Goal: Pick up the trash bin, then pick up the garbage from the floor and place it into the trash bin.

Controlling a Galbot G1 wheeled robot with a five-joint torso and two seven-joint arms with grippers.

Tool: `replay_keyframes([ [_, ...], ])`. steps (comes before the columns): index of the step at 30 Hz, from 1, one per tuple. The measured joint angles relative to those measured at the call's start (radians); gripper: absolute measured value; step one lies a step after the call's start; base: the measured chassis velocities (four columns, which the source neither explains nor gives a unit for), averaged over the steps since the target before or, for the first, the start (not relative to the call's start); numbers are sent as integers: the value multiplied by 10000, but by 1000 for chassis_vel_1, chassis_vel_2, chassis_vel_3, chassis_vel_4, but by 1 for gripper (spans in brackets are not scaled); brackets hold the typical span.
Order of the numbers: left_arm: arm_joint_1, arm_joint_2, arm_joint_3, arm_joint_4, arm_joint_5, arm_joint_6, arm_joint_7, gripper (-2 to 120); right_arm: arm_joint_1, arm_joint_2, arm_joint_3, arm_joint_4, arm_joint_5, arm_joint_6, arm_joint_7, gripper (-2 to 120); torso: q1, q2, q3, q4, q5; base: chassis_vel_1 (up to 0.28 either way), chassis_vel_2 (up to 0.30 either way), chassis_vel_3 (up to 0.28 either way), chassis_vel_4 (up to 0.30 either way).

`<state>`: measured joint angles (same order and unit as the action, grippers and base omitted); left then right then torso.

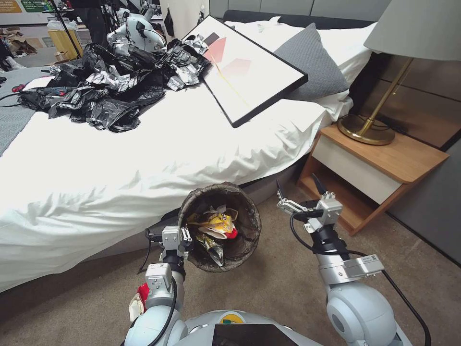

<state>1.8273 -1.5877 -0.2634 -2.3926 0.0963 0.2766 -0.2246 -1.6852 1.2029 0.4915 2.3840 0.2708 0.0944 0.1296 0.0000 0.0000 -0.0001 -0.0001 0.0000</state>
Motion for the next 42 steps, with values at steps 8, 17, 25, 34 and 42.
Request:
replay_keyframes([
  [8,0,0,0,0,0,0,0,0,129,187,101,-846,-19,248,126,100,0,0,0,2,1,0,0,0,0],
  [17,0,0,0,0,0,0,0,0,234,336,49,-1171,-438,558,75,100,0,0,0,1,0,0,0,0,0],
  [25,-1,0,0,0,0,0,0,0,378,354,41,-1242,-453,581,39,100,0,0,1,2,-1,6,-5,-3,8],
  [34,0,0,1,0,0,0,0,0,511,343,45,-1303,-425,594,16,100,0,0,1,0,0,134,-131,-139,141],
  [42,1,0,0,1,0,0,0,0,651,366,32,-1432,-404,704,3,100,0,0,0,0,0,248,-269,-261,237],
])
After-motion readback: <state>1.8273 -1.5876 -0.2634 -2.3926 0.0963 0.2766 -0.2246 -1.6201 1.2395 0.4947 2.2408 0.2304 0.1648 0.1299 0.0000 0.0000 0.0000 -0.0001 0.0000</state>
